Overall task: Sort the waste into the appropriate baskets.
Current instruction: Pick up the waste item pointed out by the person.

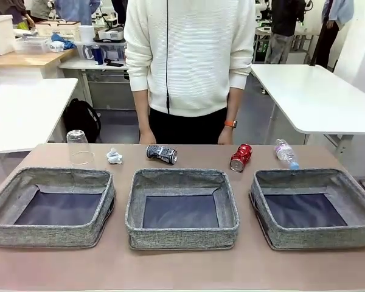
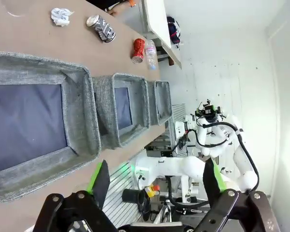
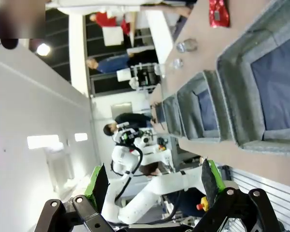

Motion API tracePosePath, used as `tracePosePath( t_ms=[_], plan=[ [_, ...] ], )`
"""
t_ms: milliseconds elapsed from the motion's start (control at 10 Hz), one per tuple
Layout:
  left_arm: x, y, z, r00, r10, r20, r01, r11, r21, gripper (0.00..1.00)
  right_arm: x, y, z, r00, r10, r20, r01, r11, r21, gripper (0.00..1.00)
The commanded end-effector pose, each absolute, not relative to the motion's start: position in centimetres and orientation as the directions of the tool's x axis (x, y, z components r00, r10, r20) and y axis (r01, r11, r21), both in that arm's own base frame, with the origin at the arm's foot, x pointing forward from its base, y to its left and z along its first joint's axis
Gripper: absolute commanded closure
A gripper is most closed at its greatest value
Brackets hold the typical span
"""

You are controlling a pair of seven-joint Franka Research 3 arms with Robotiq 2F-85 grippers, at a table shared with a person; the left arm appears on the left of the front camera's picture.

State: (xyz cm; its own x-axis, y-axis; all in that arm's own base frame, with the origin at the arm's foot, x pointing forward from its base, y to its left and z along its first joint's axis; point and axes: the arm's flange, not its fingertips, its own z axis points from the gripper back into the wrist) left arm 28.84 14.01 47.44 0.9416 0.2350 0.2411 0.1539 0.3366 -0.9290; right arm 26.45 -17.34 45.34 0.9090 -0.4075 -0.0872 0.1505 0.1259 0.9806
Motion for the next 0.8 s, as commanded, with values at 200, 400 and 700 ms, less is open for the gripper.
tracePosePath(
  t_ms=[200, 400, 700],
  plan=[
    [29.41, 13.19, 47.98, 0.945, 0.194, 0.263, 0.203, 0.282, -0.938, 0.0, 26.74, -16.01, 46.53, 0.923, -0.374, -0.09, 0.153, 0.144, 0.978, 0.0],
    [29.41, 13.19, 47.98, 0.945, 0.194, 0.263, 0.203, 0.282, -0.938, 0.0, 26.74, -16.01, 46.53, 0.923, -0.374, -0.09, 0.153, 0.144, 0.978, 0.0],
    [29.41, 13.19, 47.98, 0.945, 0.194, 0.263, 0.203, 0.282, -0.938, 0.0, 26.74, -16.01, 46.53, 0.923, -0.374, -0.09, 0.153, 0.144, 0.978, 0.0]
  ],
)
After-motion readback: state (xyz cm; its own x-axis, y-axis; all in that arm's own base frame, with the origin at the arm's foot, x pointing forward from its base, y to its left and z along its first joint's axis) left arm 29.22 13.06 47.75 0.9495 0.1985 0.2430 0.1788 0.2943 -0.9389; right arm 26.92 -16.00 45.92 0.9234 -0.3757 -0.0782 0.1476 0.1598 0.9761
